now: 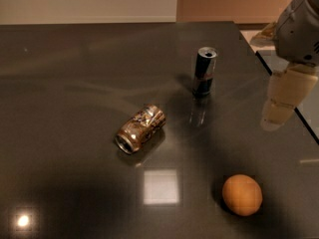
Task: Place orange can upright
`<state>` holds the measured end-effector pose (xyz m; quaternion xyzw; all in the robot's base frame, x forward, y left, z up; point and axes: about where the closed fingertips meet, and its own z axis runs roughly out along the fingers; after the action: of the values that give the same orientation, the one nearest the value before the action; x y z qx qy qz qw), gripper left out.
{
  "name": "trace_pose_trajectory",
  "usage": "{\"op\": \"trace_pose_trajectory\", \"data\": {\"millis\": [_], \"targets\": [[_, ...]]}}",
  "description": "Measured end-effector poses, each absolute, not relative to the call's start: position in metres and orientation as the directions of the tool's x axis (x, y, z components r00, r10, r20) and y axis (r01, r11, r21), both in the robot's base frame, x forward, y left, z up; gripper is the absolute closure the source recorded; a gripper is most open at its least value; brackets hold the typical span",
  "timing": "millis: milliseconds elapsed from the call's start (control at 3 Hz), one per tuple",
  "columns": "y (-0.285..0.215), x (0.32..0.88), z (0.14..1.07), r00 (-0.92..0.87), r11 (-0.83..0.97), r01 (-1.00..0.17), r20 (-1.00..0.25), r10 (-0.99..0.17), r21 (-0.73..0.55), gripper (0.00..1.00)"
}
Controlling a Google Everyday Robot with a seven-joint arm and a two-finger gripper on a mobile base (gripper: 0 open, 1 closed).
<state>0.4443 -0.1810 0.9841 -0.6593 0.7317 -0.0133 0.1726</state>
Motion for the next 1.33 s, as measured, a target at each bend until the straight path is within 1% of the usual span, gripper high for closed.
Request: {"op": "trace_pose_trajectory", "data": {"millis": [333,667,1000,1333], "targets": [[-0.134,0.448,0.989,0.11,-0.042,-0.965,-0.254,-0.961,-0.259,0.0],[-0.112,0.448,0.991,0.194,-0.123,-0.956,-0.262,-0.945,-0.267,0.0],[-0.099,0.449,0.992,0.243,-0.169,-0.947,-0.265,-0.933,-0.272,0.0],[-0.048,0.454,0.97,0.45,-0.382,-0.878,-0.228,-0.864,-0.288,0.0]]}}
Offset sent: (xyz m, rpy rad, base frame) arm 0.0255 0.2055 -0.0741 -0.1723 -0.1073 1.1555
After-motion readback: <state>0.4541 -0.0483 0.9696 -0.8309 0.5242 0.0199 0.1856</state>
